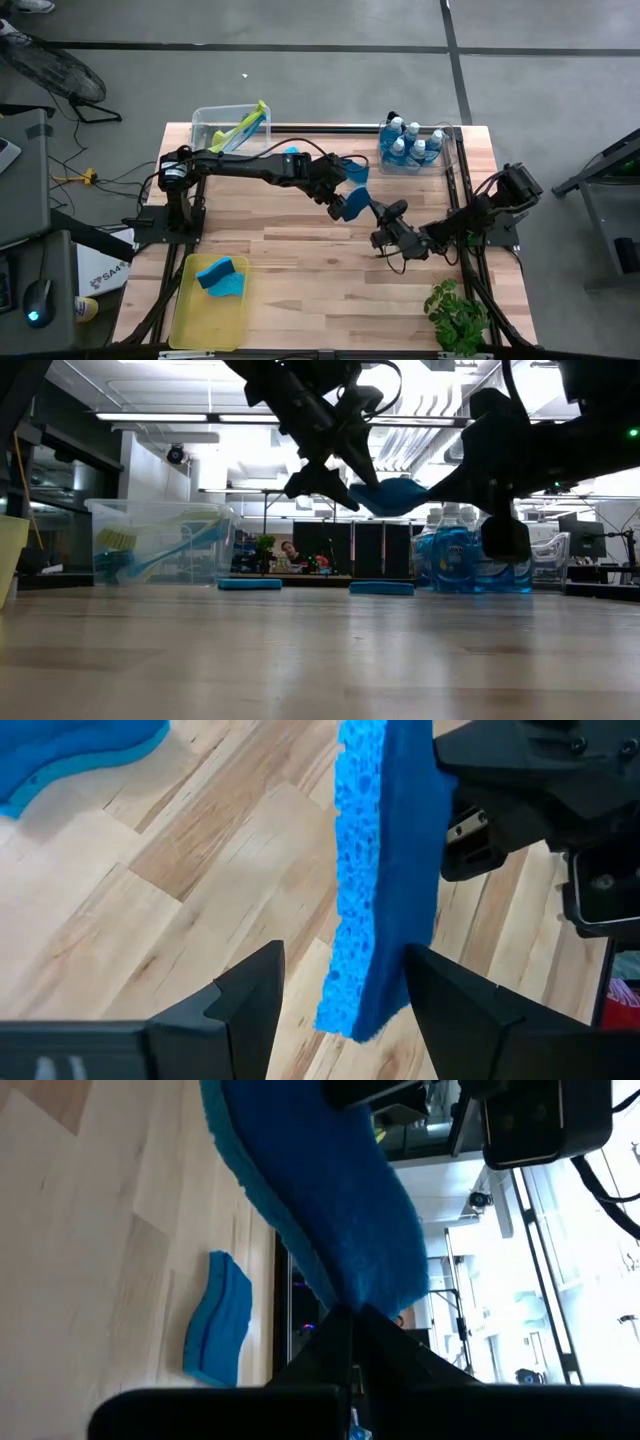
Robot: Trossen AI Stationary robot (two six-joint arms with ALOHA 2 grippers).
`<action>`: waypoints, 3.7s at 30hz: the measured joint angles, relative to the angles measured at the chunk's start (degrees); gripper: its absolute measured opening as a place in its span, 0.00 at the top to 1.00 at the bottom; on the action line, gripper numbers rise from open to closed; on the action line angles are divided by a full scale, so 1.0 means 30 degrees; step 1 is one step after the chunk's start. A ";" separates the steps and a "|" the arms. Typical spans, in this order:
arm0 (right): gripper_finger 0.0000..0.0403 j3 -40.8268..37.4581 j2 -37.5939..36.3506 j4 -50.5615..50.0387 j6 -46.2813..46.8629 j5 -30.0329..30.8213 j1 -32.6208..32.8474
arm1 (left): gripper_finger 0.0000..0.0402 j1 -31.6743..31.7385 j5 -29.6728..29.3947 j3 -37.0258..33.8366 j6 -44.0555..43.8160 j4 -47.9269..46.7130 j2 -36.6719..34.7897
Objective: Pick & Place Kitchen Sink Supplies
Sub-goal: Put the bottom sponge into the yellow bin
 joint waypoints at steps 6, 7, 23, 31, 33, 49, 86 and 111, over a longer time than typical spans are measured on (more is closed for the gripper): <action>1.00 0.0001 0.0000 -0.0018 0.0000 -0.0005 0.0099 | 0.49 0.0000 0.0170 0.0000 0.0151 -0.0003 0.0000; 1.00 -0.0002 0.0000 -0.0018 0.0000 -0.0018 0.0014 | 0.49 0.0000 0.0248 0.0000 0.0180 -0.0008 0.0000; 1.00 -0.0002 0.0000 -0.0128 0.0532 -0.0355 -0.0133 | 0.96 -0.0007 0.0666 0.0000 0.1473 -0.0218 0.0007; 0.86 -0.0015 0.0000 -0.0106 0.3174 -0.0301 0.0038 | 0.98 -0.0007 0.0611 0.0000 0.1772 -0.0314 0.0007; 0.79 -0.0024 0.0000 -0.0104 0.4131 -0.0328 0.0156 | 0.98 -0.0007 0.0611 0.0000 0.1774 -0.0344 0.0007; 0.47 -0.0024 0.0000 -0.1017 1.3617 0.2448 0.2048 | 1.00 0.0000 -0.0540 0.0000 0.1912 -0.0409 0.0000; 0.48 -0.0024 -0.0211 -0.8142 2.5004 -0.6045 0.1842 | 1.00 -1.4727 -0.8904 -0.0007 -1.6410 -2.0632 -0.3956; 0.48 -0.0024 -0.0211 -0.7923 2.5012 -0.6386 0.1842 | 1.00 -2.0006 -0.5488 -0.2968 -2.4414 -2.0640 -0.4516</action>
